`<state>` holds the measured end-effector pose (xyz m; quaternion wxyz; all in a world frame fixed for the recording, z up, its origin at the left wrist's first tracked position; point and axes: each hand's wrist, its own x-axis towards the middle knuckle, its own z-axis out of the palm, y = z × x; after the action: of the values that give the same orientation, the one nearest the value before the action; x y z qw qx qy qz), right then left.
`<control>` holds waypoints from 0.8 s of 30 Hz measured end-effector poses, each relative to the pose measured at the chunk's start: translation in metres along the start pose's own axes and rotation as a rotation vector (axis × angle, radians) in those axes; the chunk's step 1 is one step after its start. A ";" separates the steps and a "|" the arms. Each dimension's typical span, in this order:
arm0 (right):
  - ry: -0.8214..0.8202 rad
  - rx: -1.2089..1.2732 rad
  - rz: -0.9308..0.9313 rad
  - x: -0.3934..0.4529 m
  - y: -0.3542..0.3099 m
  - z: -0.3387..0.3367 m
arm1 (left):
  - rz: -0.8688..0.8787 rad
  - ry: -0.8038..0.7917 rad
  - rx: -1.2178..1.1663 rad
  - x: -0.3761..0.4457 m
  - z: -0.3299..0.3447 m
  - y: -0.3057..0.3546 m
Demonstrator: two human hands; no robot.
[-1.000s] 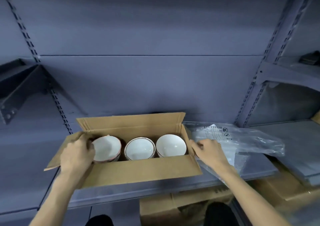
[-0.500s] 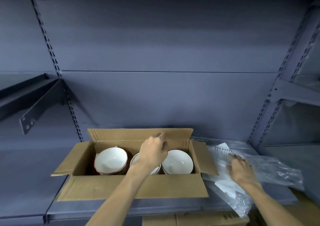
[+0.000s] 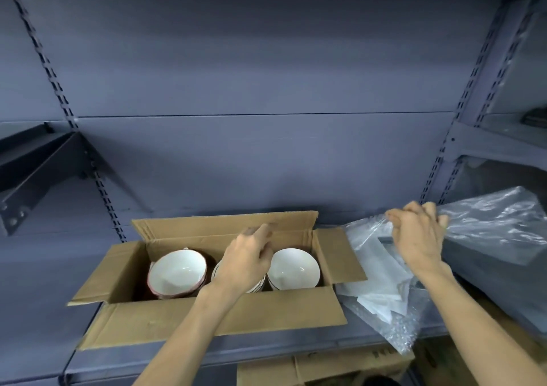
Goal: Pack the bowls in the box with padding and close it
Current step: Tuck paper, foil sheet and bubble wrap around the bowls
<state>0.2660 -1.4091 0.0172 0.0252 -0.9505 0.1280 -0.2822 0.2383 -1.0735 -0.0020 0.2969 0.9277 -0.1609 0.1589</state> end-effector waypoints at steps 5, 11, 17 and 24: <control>0.317 0.190 0.087 0.018 -0.012 -0.028 | 0.058 0.043 -0.024 0.001 -0.002 0.013; 0.483 0.417 -0.085 0.006 -0.063 -0.050 | 0.093 0.089 -0.102 0.013 -0.012 0.034; 0.422 0.804 -0.236 -0.016 -0.120 -0.065 | 0.097 0.138 -0.115 0.016 -0.031 0.040; 0.315 1.073 -0.484 -0.039 -0.165 -0.070 | -0.049 0.298 -0.319 0.011 -0.051 0.020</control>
<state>0.2339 -1.2379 0.0750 0.4168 -0.7540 -0.2496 -0.4422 0.2300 -1.0605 0.0521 0.4641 0.8390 -0.1156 0.2596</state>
